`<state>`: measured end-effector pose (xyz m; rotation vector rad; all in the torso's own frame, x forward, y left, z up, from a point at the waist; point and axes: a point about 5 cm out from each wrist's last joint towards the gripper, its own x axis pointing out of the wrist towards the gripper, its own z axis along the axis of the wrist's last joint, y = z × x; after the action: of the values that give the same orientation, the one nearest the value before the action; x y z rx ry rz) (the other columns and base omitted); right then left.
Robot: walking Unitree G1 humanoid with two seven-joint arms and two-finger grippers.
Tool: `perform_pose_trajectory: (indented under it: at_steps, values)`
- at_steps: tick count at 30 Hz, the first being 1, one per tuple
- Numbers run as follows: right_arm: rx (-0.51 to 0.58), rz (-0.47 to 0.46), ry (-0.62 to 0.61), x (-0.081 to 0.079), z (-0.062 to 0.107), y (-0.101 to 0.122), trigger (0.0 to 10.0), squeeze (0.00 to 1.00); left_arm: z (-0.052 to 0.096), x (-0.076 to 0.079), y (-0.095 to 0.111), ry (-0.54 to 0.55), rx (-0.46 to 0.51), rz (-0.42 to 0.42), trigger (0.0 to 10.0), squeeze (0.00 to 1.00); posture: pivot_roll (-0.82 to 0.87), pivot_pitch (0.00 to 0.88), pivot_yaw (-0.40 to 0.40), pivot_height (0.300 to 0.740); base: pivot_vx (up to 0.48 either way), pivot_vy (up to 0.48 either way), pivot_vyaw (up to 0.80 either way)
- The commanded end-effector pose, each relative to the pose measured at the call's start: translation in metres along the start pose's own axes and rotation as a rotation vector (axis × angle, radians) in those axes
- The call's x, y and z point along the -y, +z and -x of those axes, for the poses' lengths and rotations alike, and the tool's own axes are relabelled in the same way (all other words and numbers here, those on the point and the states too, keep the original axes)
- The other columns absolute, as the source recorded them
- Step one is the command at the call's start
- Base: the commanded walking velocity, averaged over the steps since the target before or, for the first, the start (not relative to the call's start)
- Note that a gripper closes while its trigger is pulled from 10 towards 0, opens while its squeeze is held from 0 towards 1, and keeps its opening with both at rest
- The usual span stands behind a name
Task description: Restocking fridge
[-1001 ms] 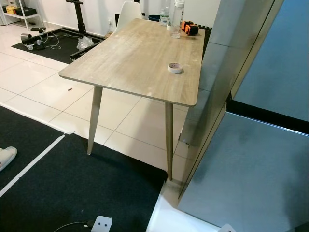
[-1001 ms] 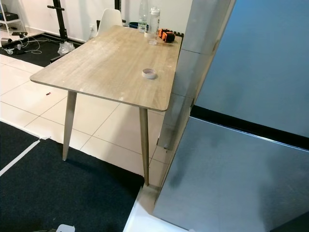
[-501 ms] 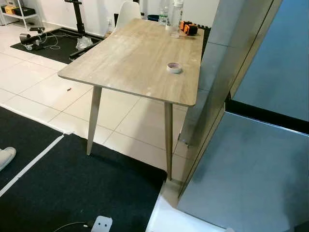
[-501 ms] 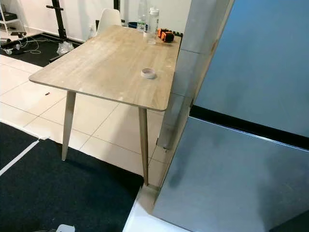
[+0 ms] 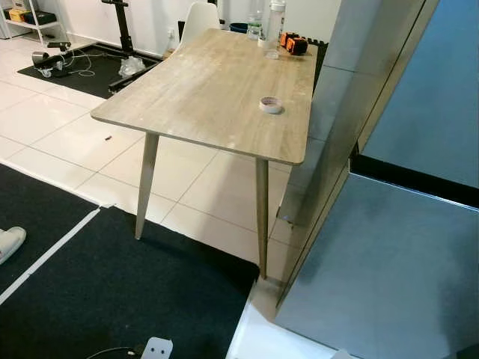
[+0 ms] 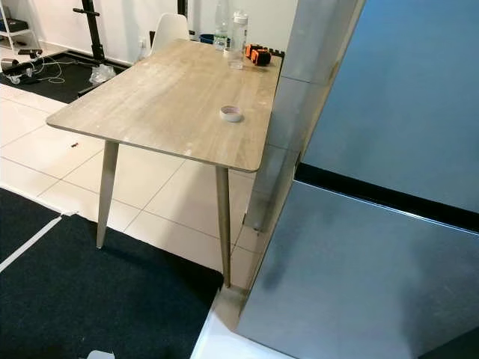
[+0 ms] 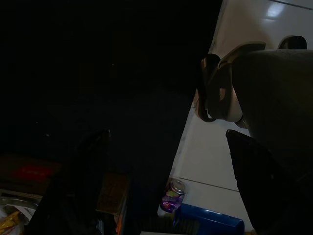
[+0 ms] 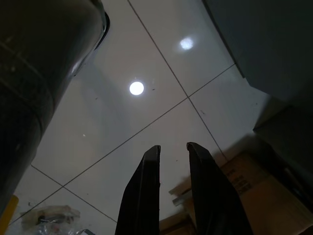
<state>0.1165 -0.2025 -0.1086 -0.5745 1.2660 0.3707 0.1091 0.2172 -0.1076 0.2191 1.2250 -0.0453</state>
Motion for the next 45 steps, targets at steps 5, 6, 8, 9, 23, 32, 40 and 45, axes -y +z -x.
perform_pose_trajectory:
  at_steps: [5,6,8,9,23,32,40,45]
  values:
    - [-0.005,0.001,-0.003,0.0016,0.0,0.0009,10.0,0.0,0.0003,0.0016,-0.0036,-0.011,-0.011,-0.006,10.0,0.0,0.11,0.0,-0.105,0.74,0.0,0.0,0.0]
    - [-0.004,0.0,-0.003,0.0015,0.0,0.0012,10.0,0.0,0.0003,0.001,-0.0034,-0.01,-0.011,-0.007,10.0,0.0,0.11,0.0,-0.103,0.74,0.0,0.0,0.0]
    - [-0.002,-0.004,-0.004,0.0018,0.0,0.002,10.0,0.0,0.0003,0.0004,-0.0032,-0.008,-0.01,-0.009,10.0,0.0,0.12,0.0,-0.099,0.74,0.0,0.0,0.0]
    - [0.001,-0.009,-0.005,0.0023,0.0,0.0028,10.0,0.0,0.0004,-0.0002,-0.003,-0.007,-0.009,-0.009,10.0,0.0,0.12,0.0,-0.099,0.74,0.0,0.0,0.0]
    - [0.005,-0.005,0.0,0.0017,-0.0002,0.0056,10.0,0.0,0.0007,-0.0027,-0.0044,0.0,-0.011,-0.001,10.0,0.0,0.14,0.0,-0.109,0.74,0.0,0.0,0.0]
    - [0.008,-0.004,0.001,0.0005,-0.0003,0.0056,10.0,0.0,0.0009,-0.0036,-0.0052,0.001,-0.012,-0.002,10.0,0.0,0.14,0.0,-0.105,0.74,0.0,0.0,0.0]
    - [0.004,-0.005,0.005,-0.0008,-0.0003,0.0041,10.0,0.0,0.001,-0.0036,-0.0054,-0.001,-0.01,-0.003,10.0,0.0,0.13,0.0,-0.107,0.74,0.0,0.0,0.0]
    - [0.004,-0.007,0.005,-0.0006,-0.0003,0.0036,10.0,0.0,0.001,-0.0034,-0.0058,-0.002,-0.011,-0.005,10.0,0.0,0.13,0.0,-0.106,0.74,0.0,0.0,0.0]
